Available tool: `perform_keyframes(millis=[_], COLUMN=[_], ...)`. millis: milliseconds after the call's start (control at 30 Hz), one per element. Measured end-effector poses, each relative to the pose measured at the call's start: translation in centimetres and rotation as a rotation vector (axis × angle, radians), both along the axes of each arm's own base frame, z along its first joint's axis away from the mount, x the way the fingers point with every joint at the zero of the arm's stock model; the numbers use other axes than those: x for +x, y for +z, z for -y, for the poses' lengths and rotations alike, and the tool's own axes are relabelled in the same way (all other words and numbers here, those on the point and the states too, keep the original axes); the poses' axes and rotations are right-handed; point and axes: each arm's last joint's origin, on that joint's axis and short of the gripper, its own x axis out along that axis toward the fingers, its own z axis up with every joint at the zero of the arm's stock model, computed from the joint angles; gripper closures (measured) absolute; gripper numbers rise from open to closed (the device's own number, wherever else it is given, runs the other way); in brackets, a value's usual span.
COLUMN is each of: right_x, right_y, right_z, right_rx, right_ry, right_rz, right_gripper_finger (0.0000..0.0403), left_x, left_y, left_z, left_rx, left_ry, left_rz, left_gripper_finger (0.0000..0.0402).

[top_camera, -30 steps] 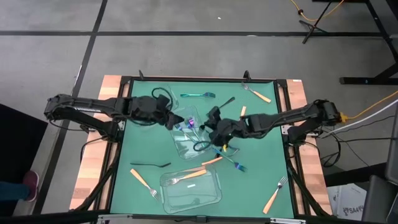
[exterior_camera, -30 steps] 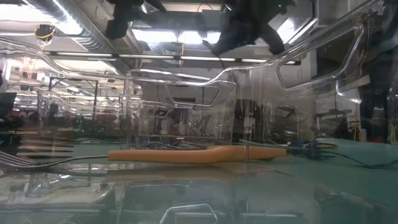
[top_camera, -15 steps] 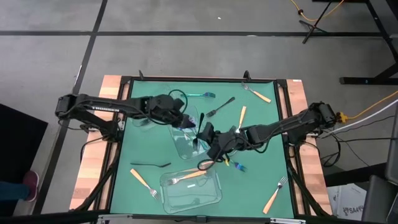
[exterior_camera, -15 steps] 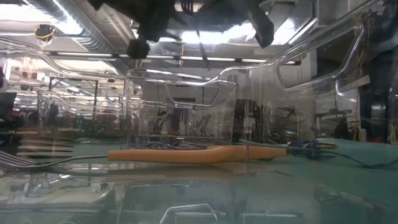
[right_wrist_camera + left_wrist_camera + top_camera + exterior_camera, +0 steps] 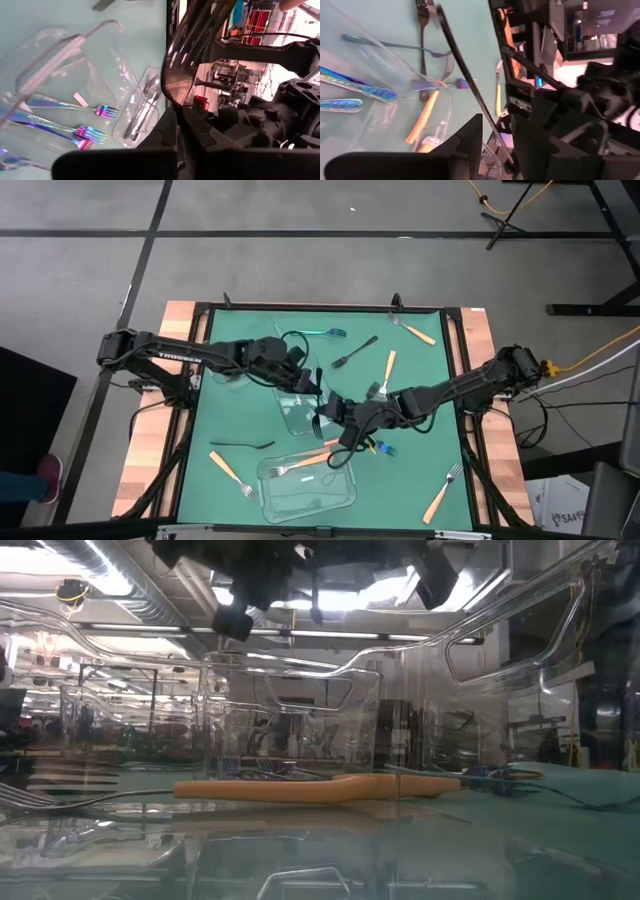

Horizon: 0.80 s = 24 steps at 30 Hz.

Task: Sort silverware by color (type)
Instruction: Put the black fork into the top transparent bin

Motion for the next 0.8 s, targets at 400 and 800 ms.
perform_keyframes(millis=[400,800], right_x=[0.21,0.19], right_y=[0.46,0.40], right_z=[-0.06,-0.05], right_rx=[0.009,0.007], right_ry=[0.004,0.003], right_rz=[0.050,0.043], right_gripper_finger=[0.0403,0.0403], left_x=[0.01,0.02], left_y=[-0.01,0.00], left_z=[0.04,0.04], left_rx=[0.017,0.022], left_ry=[0.012,0.010], left_rz=[0.000,0.003], left_gripper_finger=[0.0304,0.0348])
